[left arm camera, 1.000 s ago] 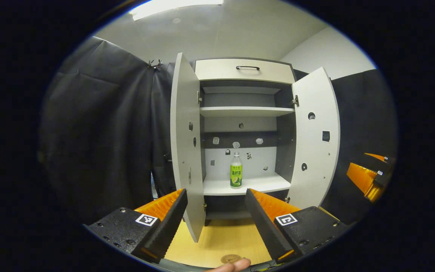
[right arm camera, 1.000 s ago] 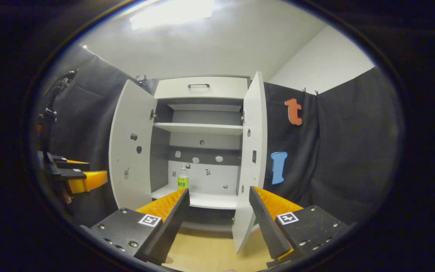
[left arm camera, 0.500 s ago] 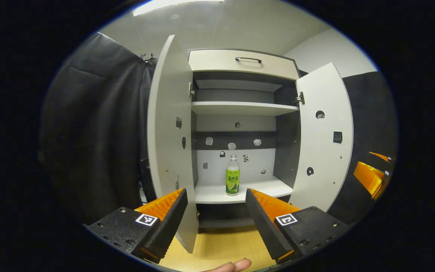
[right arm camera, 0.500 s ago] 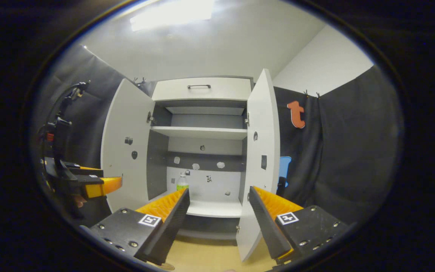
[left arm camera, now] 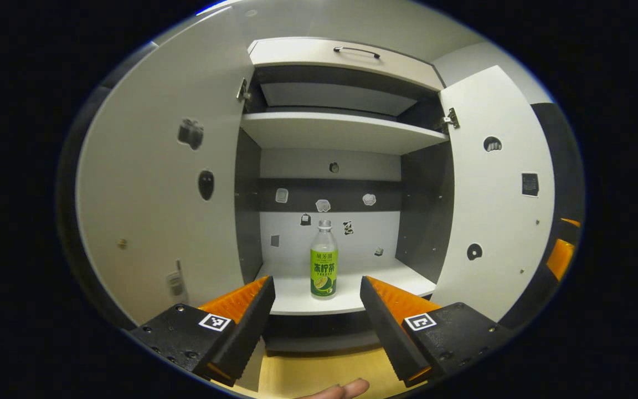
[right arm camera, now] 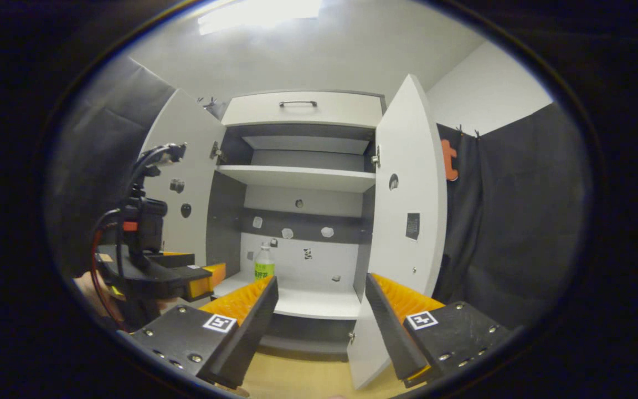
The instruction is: Grasp the bottle in the cabinet with the left hand and place it on the coaster, then close the right door with the right hand and the left door with the left hand.
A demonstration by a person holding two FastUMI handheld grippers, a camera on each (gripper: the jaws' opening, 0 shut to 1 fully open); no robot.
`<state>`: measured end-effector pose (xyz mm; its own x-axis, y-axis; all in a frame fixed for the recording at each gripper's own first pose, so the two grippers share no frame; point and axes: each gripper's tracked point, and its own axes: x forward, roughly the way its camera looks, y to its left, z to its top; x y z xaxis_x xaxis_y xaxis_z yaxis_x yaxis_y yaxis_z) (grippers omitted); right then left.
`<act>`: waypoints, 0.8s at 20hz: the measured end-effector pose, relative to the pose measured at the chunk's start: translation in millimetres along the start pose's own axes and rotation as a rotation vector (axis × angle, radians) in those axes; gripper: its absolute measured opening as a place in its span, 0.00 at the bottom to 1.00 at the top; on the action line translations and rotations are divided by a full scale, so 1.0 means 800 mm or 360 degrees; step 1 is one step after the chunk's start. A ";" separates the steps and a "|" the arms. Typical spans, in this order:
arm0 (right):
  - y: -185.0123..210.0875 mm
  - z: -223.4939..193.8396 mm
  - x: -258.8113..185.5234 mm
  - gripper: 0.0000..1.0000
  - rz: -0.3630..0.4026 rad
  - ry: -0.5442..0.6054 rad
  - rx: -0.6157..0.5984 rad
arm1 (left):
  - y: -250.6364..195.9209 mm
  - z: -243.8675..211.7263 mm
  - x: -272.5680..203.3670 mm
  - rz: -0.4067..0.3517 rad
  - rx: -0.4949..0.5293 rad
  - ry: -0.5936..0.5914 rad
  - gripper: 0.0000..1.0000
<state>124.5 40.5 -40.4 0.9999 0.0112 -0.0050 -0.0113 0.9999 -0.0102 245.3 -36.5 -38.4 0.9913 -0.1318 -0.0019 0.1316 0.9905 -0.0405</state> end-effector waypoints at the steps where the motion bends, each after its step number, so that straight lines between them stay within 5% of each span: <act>1: -0.001 -0.002 0.007 0.94 -0.0002 0.0006 0.0000 | 0.003 -0.004 0.019 0.0013 -0.0018 0.0002 0.98; 7: 0.006 -0.008 0.027 0.96 0.0050 -0.0025 0.0023 | -0.006 -0.025 0.129 -0.0080 -0.0109 -0.0042 0.98; 16: -0.011 -0.029 0.028 0.94 -0.0009 0.0013 -0.0066 | 0.004 -0.066 0.251 0.0018 0.0047 0.0006 0.98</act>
<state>147.2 31.3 -64.0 0.9999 0.0055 -0.0133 -0.0062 0.9986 -0.0520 444.3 -61.8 -91.5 0.9927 -0.1205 -0.0057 0.1204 0.9927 -0.0111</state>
